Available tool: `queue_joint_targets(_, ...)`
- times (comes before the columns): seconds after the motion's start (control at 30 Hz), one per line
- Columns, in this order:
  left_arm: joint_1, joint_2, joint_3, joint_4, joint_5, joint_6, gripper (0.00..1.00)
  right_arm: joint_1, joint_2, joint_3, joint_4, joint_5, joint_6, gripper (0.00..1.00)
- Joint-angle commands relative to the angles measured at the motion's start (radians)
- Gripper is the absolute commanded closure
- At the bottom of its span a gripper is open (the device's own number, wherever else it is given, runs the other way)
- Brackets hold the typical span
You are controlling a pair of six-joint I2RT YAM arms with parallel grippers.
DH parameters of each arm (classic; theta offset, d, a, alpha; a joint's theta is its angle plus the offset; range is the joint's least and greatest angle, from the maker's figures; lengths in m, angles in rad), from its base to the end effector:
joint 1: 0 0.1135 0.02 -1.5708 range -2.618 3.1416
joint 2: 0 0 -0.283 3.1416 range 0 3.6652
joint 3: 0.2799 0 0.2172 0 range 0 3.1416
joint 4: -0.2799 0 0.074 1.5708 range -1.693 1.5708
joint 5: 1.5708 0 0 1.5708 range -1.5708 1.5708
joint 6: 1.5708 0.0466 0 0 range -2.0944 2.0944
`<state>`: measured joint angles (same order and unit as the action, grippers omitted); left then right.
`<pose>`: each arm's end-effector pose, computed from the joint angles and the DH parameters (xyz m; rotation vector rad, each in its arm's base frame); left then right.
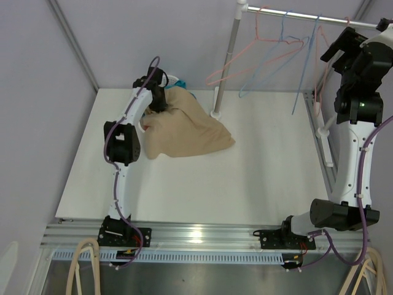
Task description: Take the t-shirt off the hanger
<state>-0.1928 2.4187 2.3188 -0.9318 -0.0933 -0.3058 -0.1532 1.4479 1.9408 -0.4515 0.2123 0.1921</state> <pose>0.4991 -0.0930 0.2363 -0.1800 2.5902 -0.0595 0.2557 -0.0494 0.5510 0.4281 1.4707 -0.1313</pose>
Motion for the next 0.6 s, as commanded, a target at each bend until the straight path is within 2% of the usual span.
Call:
queue_joint_targets(0.0, 0.003, -0.124, -0.044, -0.016, 0.014, 0.011, 0.99, -0.003, -0.027, -0.022, 0.0, -0.025, 0.017, 0.0)
queue_joint_targets(0.03, 0.003, -0.141, -0.044, -0.004, 0.01, 0.019, 0.95, -0.003, -0.032, -0.022, -0.001, -0.025, 0.018, 0.01)
queue_joint_targets(0.1, 0.003, -0.193, -0.044, 0.031, -0.012, 0.027, 0.75, -0.002, -0.037, -0.022, -0.006, -0.03, 0.017, 0.01)
queue_joint_targets(0.23, 0.003, -0.237, -0.021, 0.059, -0.04, 0.053, 0.68, -0.003, -0.052, -0.026, -0.006, -0.044, 0.015, 0.0)
queue_joint_targets(0.33, 0.003, -0.262, -0.002, 0.063, -0.046, 0.05, 0.72, 0.0, -0.058, -0.028, -0.003, -0.053, 0.023, 0.0)
queue_joint_targets(0.47, 0.001, -0.308, -0.016, 0.079, -0.054, 0.045, 0.7, 0.006, -0.061, -0.028, -0.001, -0.062, 0.024, 0.0)
queue_joint_targets(0.57, -0.007, -0.372, -0.079, 0.12, -0.04, 0.04, 0.62, 0.015, -0.063, -0.028, -0.007, -0.062, 0.021, 0.0)
